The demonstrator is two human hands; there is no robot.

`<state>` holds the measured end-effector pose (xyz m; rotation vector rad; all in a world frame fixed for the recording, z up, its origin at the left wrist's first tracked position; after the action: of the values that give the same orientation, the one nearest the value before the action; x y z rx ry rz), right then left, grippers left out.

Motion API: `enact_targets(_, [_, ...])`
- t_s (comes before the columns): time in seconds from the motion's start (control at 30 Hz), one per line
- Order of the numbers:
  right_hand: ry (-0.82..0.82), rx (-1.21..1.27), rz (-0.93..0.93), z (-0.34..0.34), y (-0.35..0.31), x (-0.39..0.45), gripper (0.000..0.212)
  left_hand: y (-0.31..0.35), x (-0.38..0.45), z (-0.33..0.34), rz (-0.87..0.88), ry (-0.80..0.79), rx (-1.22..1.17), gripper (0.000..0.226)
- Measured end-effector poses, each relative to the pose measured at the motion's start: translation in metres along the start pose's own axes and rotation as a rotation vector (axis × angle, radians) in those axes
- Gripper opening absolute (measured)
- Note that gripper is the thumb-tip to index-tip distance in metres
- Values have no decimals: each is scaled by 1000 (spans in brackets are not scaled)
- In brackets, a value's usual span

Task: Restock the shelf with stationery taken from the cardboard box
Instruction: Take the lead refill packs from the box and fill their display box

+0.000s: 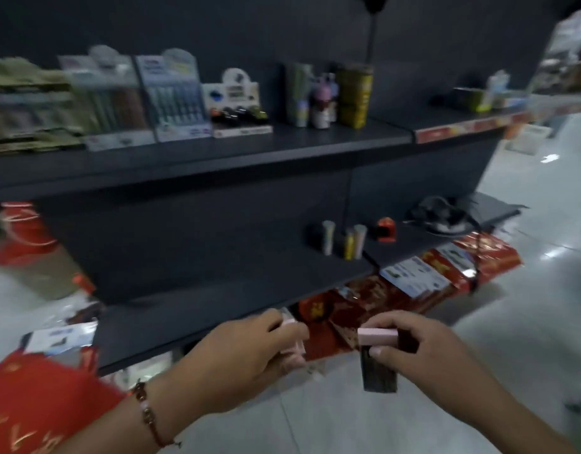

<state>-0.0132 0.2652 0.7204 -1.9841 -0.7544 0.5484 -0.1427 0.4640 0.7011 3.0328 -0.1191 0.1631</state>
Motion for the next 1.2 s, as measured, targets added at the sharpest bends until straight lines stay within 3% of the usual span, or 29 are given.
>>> enact_targets(0.27, [-149, 126, -304, 146, -141, 127, 25, -197, -113, -66, -364, 179, -9, 62])
enact_targets(0.6, [-226, 416, -568, 234, -276, 275, 24, -344, -136, -136, -530, 311, 161, 54])
enact_targets(0.9, [-331, 549, -647, 269, -350, 428, 23, -449, -124, -166, -789, 379, 175, 52])
enact_targets(1.2, [-494, 738, -488, 350, -426, 525, 17, -523, -134, -175, -960, 377, 235, 50])
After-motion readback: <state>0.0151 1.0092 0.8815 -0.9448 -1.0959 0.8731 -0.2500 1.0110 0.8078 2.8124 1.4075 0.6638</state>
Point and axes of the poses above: each hand's wrist, its own x-axis towards the middle knuckle, its own z-axis out of the palm, y = z × x, the point moved 4 cm from there along x, towards the middle knuckle, and after that the axes turned 5 degrees about x, right-handed, at the moved point
